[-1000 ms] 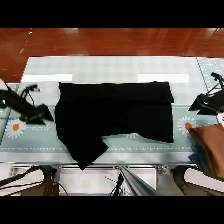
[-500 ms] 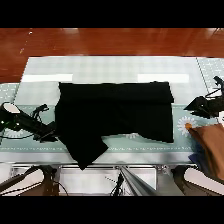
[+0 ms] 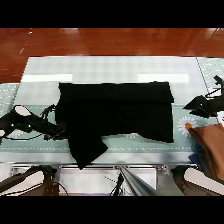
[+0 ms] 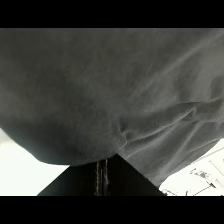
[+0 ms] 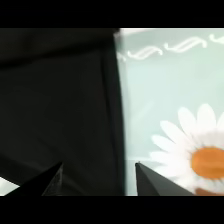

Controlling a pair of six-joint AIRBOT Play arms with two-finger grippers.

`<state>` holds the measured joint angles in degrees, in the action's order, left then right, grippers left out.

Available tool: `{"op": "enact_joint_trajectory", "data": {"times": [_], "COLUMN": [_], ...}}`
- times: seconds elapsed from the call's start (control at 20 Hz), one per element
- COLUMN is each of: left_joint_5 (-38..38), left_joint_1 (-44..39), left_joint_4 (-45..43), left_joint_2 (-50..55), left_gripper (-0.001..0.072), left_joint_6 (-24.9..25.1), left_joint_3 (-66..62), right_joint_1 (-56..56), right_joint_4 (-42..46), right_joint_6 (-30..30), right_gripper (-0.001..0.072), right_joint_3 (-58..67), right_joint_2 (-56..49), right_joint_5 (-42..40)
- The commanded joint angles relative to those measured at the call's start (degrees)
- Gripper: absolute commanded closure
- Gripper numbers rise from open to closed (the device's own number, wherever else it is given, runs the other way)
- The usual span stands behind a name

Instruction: Fold the shirts.

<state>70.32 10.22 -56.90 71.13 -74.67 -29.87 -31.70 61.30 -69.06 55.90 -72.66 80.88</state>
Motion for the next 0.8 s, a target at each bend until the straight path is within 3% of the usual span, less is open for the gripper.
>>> {"op": "enact_joint_trajectory", "data": {"times": [0.0, 0.25, 0.65, 0.7, 0.75], "left_joint_5": [-1.25, -1.18, -1.22, -1.33, -1.33], "left_joint_1": [-0.48, -0.48, -0.48, -0.48, -0.48], "left_joint_4": [-0.5, -0.48, -0.46, -0.46, -0.46], "left_joint_2": [0.04, -0.13, -0.13, -0.13, -0.13], "left_gripper": [0.0683, 0.0683, 0.0683, 0.0683, 0.0683], "left_joint_6": [-0.33, 0.39, 0.5, 0.5, 0.52], "left_joint_3": [0.13, 0.13, 0.13, 0.13, 0.13], "right_joint_1": [-0.42, -0.92, 4.83, 7.17, 9.46], "right_joint_4": [6.88, 4.76, -2.16, -2.25, -2.32], "right_joint_6": [-1.07, 0.85, 0.5, -0.5, -1.27], "right_gripper": [0.0161, 0.0161, 0.0169, 0.0183, 0.0347], "right_joint_3": [-2.36, -14.4, -24.02, -24.17, -24.11], "right_joint_2": [0.04, 0.04, 0.02, 0.02, 0.04], "right_joint_5": [0.98, 0.5, -8.79, -10.4, -12.02]}}
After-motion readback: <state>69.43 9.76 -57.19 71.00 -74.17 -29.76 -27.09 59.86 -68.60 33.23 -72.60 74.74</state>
